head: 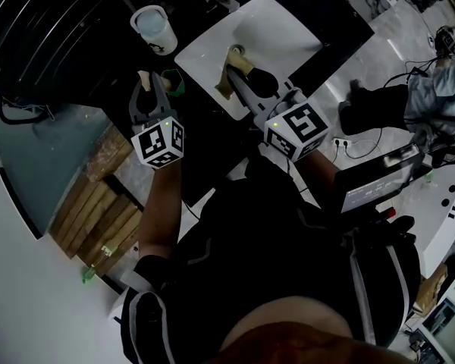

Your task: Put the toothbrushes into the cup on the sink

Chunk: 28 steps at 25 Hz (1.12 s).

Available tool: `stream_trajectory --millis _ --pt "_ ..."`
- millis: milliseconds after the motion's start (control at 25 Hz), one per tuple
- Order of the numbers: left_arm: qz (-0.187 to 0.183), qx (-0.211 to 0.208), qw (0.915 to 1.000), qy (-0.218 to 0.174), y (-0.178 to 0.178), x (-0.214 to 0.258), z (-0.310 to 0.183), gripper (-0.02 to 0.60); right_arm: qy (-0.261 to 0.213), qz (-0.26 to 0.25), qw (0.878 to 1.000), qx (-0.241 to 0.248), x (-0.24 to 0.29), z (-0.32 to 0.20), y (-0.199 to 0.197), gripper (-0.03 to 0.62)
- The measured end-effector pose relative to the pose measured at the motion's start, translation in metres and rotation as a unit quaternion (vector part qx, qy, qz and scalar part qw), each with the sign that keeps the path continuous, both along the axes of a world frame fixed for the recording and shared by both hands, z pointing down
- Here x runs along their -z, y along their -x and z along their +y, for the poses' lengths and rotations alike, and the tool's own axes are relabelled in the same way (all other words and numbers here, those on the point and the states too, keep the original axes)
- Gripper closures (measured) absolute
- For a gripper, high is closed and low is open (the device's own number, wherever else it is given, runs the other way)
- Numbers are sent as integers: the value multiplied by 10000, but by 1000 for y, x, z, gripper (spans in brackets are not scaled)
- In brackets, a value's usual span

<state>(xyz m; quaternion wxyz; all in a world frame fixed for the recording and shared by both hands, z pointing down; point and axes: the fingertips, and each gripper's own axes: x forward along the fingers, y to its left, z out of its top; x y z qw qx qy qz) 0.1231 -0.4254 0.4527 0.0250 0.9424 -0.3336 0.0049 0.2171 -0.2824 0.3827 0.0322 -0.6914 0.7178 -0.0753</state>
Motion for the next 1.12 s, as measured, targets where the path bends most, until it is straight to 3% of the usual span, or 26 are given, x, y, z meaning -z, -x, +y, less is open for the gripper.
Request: stream_trajectory --millis 640,800,1120 --pt "-256 104 9996 62 -5 -18 -6 546 60 -126 9999 -91 -11 5 -5 553" --pt "-253 97 9996 47 0 -12 -3 471 43 -129 9999 -89 -8 11 1 553" --pt "-206 50 9998 10 4 -2 2 417 -68 -98 9999 -106 -2 12 2 553"
